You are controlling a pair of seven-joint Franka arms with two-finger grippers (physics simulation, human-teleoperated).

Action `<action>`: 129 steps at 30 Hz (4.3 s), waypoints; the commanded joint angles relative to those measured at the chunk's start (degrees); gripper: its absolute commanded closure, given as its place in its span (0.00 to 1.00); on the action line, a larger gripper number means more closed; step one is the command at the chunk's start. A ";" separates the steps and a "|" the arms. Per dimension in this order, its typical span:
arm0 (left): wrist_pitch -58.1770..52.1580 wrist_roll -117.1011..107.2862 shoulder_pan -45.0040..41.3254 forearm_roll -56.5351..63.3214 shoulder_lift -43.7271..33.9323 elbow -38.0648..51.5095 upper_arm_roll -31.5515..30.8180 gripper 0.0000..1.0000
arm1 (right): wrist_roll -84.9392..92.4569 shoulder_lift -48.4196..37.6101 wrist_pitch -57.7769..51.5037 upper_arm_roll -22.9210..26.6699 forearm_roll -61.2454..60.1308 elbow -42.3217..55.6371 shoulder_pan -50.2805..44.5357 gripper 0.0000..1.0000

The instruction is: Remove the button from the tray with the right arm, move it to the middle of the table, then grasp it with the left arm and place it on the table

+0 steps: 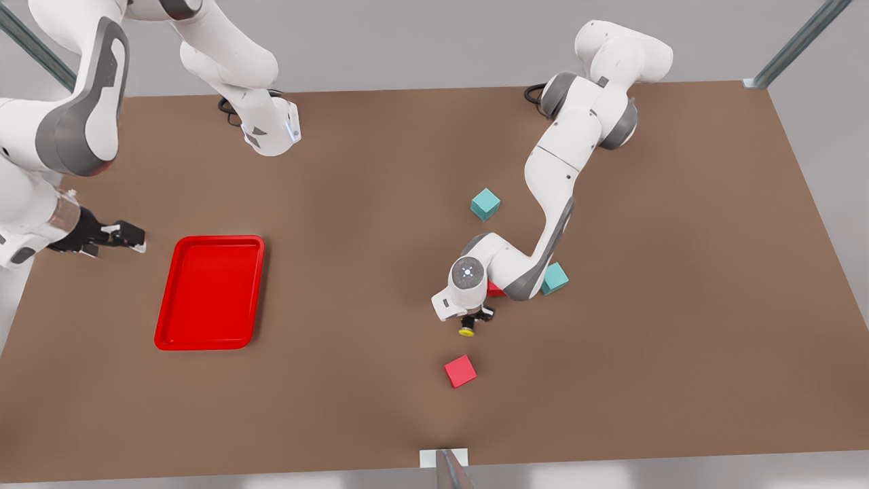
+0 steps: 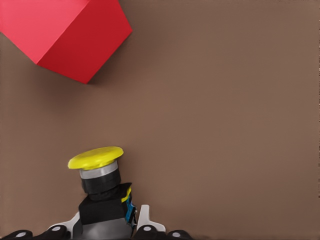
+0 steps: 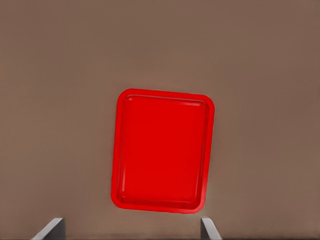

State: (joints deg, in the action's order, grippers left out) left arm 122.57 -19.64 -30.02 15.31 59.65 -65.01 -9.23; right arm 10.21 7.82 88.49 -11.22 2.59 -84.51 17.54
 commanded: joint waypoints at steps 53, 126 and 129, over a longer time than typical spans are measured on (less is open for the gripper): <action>-24.75 -124.50 -36.34 37.25 10.22 2.34 22.59 0.71 | 3.76 -2.28 -1.39 -5.48 1.98 -1.63 0.48 0.00; -37.32 21.40 18.94 -10.74 -46.38 -10.49 9.23 0.00 | 3.76 -1.58 -1.21 -5.57 2.06 -1.71 -0.05 0.00; -37.41 21.40 18.77 -10.82 -46.46 -10.49 9.23 0.00 | 3.76 -1.67 -1.47 -5.66 2.06 -1.63 0.04 0.00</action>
State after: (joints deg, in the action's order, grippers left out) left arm 85.02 -21.55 -11.15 4.43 13.33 -75.53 -0.05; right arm 13.96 6.22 87.18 -16.80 4.67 -86.17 17.52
